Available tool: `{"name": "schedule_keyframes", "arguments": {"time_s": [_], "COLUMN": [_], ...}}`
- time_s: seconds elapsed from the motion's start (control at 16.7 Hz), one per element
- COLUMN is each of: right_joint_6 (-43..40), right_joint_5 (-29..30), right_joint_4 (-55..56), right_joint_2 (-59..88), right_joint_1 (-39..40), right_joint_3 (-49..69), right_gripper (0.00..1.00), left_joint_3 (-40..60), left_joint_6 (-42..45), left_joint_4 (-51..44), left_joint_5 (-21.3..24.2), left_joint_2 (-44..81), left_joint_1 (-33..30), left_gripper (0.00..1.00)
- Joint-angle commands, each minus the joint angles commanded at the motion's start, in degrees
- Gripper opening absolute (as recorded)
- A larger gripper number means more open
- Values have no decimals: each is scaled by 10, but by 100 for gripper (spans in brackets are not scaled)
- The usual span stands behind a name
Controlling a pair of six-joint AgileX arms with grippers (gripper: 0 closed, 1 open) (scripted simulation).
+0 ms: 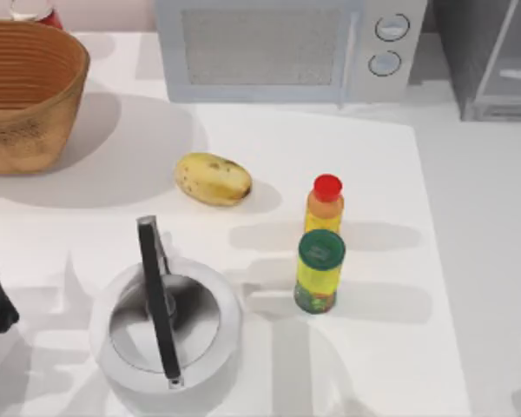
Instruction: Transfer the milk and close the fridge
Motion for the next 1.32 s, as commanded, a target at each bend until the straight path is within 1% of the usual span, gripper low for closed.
{"name": "schedule_keyframes", "arguments": {"time_s": [0.24, 0.48, 0.66, 0.78, 0.9, 1.02, 1.14, 1.32], "right_joint_6": [-231, -461, -610, -693, -760, -809, -838, -846], "right_joint_5": [-108, -221, -295, -337, -372, -397, -412, -416], "right_joint_4": [-8, -1, 10, 18, 26, 34, 40, 42], "right_joint_2": [217, 445, 605, 698, 774, 830, 863, 872], "right_joint_1": [-174, -368, -515, -606, -684, -742, -774, -783], "right_joint_3": [74, 150, 199, 226, 249, 266, 276, 279], "right_gripper": [100, 100, 100, 100, 100, 100, 100, 100], "left_joint_3": [0, 0, 0, 0, 0, 0, 0, 0], "left_joint_6": [0, 0, 0, 0, 0, 0, 0, 0], "left_joint_4": [0, 0, 0, 0, 0, 0, 0, 0], "left_joint_5": [0, 0, 0, 0, 0, 0, 0, 0], "left_joint_2": [0, 0, 0, 0, 0, 0, 0, 0], "left_joint_1": [0, 0, 0, 0, 0, 0, 0, 0], "left_gripper": [100, 100, 100, 100, 100, 100, 100, 100]}}
